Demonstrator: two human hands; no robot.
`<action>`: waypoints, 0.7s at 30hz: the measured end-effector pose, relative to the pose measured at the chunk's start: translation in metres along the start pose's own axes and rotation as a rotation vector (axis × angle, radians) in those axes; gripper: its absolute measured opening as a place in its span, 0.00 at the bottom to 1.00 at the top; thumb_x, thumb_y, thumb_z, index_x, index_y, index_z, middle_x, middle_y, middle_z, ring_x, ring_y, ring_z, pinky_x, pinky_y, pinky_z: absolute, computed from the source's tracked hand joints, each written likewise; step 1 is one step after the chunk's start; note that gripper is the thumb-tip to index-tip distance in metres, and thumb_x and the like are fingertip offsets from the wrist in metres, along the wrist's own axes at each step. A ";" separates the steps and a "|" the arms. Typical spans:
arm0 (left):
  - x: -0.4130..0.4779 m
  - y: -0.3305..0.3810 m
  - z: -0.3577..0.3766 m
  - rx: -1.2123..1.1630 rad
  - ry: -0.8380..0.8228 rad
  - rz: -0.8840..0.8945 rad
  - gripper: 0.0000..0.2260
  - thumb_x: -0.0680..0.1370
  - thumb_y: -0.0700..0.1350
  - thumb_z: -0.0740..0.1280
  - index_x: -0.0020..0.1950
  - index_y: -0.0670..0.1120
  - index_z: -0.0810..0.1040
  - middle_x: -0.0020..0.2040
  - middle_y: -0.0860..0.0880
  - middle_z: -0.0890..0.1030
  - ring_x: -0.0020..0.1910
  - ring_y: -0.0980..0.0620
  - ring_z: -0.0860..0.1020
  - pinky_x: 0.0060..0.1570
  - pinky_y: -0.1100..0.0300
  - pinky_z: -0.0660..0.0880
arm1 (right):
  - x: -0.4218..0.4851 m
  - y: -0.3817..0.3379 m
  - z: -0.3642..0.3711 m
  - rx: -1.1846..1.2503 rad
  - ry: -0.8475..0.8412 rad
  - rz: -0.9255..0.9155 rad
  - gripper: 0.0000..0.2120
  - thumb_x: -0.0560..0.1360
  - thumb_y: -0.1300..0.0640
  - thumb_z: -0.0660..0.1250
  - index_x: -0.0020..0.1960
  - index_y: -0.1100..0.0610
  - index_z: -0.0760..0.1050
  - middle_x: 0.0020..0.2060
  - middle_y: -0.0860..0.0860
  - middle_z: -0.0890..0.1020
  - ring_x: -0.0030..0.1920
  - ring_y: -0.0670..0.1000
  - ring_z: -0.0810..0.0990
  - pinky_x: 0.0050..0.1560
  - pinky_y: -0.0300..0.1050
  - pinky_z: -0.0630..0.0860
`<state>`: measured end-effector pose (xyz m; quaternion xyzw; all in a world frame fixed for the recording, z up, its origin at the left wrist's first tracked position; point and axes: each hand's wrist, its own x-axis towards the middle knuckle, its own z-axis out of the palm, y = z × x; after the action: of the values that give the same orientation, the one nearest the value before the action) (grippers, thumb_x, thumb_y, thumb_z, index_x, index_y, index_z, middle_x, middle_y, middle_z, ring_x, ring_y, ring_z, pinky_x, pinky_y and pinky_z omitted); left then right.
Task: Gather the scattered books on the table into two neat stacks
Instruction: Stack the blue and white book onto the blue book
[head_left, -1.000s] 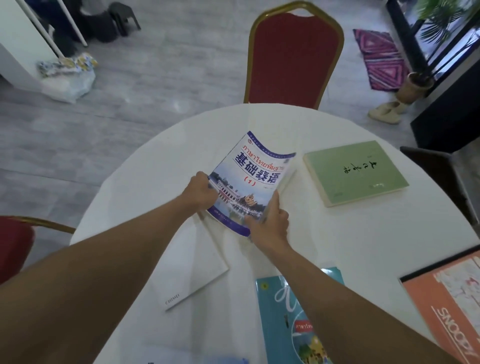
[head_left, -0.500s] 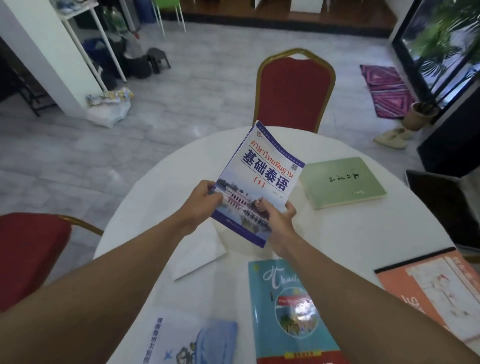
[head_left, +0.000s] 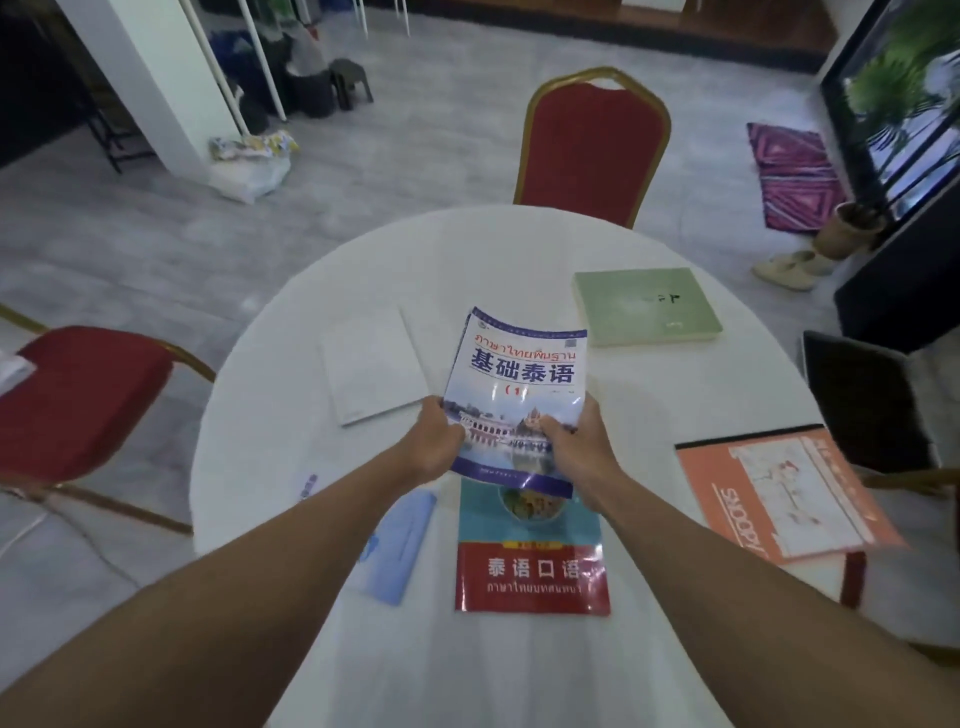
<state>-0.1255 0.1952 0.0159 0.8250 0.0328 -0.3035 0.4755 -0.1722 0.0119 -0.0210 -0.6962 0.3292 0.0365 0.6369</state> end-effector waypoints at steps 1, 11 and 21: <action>-0.005 -0.012 0.011 0.017 0.017 0.000 0.11 0.78 0.32 0.58 0.58 0.43 0.66 0.52 0.44 0.76 0.49 0.50 0.77 0.47 0.57 0.79 | -0.007 0.012 -0.005 -0.036 -0.008 -0.015 0.20 0.81 0.59 0.65 0.70 0.47 0.64 0.62 0.48 0.80 0.54 0.50 0.83 0.45 0.49 0.85; -0.035 -0.110 0.081 0.547 -0.101 0.011 0.19 0.79 0.45 0.59 0.68 0.38 0.64 0.65 0.41 0.67 0.64 0.43 0.68 0.63 0.54 0.67 | -0.034 0.096 -0.038 -0.522 0.045 0.003 0.28 0.76 0.62 0.68 0.73 0.49 0.64 0.62 0.56 0.73 0.58 0.57 0.78 0.61 0.56 0.80; -0.026 -0.107 0.078 0.620 -0.059 -0.017 0.23 0.81 0.47 0.60 0.71 0.38 0.58 0.66 0.40 0.64 0.63 0.44 0.68 0.61 0.54 0.72 | -0.026 0.102 -0.041 -0.667 -0.009 0.085 0.23 0.76 0.54 0.72 0.68 0.54 0.70 0.63 0.56 0.69 0.63 0.58 0.75 0.65 0.53 0.76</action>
<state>-0.2198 0.1967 -0.0803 0.9213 -0.0681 -0.3266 0.1995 -0.2588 -0.0119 -0.0889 -0.8519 0.3250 0.1716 0.3731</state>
